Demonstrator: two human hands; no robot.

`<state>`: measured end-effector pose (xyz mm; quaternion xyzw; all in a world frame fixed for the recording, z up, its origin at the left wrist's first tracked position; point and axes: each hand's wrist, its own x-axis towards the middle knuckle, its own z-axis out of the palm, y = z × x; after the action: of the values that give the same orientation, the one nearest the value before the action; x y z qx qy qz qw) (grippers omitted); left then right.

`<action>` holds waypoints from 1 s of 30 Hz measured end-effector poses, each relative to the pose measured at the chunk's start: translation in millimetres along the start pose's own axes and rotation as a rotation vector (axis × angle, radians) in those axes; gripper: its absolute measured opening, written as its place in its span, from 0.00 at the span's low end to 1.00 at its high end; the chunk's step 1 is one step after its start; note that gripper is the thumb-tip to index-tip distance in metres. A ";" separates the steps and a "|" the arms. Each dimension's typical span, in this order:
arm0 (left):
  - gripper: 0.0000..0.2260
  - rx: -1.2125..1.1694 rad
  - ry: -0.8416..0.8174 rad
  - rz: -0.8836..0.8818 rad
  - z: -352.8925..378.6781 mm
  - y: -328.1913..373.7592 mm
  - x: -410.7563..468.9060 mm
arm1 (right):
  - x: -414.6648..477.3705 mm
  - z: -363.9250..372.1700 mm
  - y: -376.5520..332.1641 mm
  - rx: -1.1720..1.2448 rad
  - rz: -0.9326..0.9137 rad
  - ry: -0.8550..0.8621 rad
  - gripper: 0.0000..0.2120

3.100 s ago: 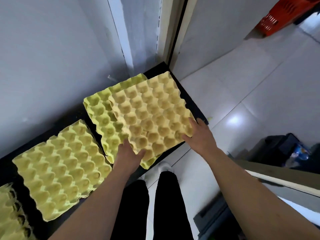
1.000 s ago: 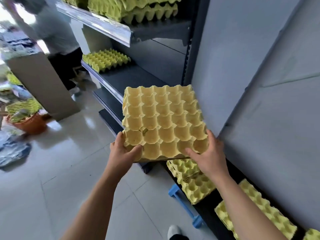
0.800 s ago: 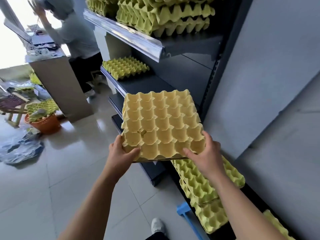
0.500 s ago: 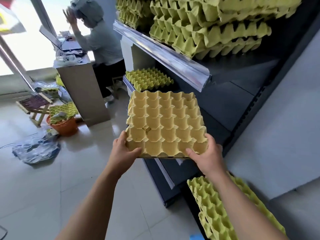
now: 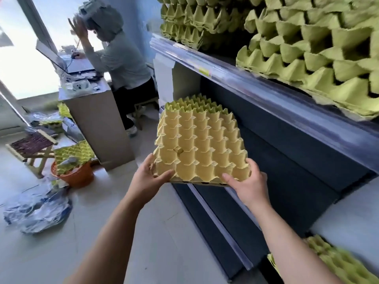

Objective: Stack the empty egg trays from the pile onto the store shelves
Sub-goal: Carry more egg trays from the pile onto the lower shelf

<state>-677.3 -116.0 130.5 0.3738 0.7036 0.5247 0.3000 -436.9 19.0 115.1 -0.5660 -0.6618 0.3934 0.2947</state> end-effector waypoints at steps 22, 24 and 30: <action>0.24 0.019 -0.350 -0.055 -54.0 -16.2 342.0 | 193.4 127.4 -85.5 0.042 0.145 0.248 0.40; 0.33 0.007 -0.415 -0.068 -52.5 -17.4 363.9 | 207.5 137.1 -86.7 0.041 0.177 0.275 0.41; 0.50 0.089 -0.478 -0.095 -43.5 -22.6 423.5 | 235.8 167.1 -91.4 0.015 0.249 0.378 0.41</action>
<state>-946.4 213.8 107.8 0.4665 0.6517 0.3752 0.4658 -667.6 214.5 93.8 -0.7048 -0.5170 0.3187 0.3666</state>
